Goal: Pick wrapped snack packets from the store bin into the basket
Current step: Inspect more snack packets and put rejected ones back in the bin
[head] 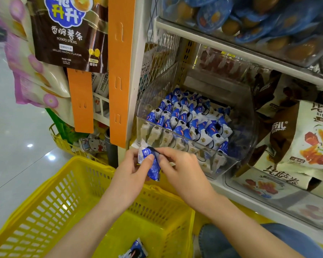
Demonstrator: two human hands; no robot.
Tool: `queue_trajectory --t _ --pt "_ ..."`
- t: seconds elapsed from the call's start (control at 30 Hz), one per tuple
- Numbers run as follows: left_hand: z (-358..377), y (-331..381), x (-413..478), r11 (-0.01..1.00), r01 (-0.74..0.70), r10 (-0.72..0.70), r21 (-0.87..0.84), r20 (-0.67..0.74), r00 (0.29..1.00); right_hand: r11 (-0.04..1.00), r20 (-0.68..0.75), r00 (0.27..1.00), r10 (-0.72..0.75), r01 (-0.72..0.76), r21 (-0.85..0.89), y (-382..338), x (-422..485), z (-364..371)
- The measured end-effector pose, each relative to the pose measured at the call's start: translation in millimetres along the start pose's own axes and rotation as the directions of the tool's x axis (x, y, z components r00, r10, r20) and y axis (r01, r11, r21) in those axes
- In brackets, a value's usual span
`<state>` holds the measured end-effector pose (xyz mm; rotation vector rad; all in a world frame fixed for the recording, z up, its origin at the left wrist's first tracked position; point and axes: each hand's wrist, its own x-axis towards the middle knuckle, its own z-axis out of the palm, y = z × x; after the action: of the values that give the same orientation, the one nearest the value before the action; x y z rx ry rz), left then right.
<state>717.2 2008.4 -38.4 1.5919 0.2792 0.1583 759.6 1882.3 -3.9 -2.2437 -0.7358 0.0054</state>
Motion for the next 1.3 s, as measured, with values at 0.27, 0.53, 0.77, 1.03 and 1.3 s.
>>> queue_trajectory --t 0.27,0.53,0.77,1.03,1.3 --pt "-9.1 14.8 -0.9 0.995 0.059 -0.060 -0.077 -0.013 0.998 0.869 0.231 0.972 0.053 -0.158 0.469 -4.7 -1.0 2.2" --pt "-10.5 20.7 -0.8 0.977 0.064 -0.056 -0.205 0.048 0.997 0.856 0.103 0.987 0.123 -0.158 0.492 -8.6 2.7 -0.9" --pt "-11.1 30.9 1.2 0.979 -0.074 0.086 -0.188 0.058 0.995 0.820 0.117 0.987 0.112 -0.158 0.550 -7.6 7.0 -25.1" --pt "-1.1 42.7 15.0 0.971 -0.090 0.115 -0.221 0.104 0.988 0.887 0.030 0.982 0.185 -0.180 0.425 -6.7 15.4 -52.3" --pt "3.4 51.9 40.9 0.969 -0.109 0.128 -0.220 0.072 0.989 0.839 -0.275 0.900 0.338 -0.420 -0.346 58.5 98.3 -121.7"
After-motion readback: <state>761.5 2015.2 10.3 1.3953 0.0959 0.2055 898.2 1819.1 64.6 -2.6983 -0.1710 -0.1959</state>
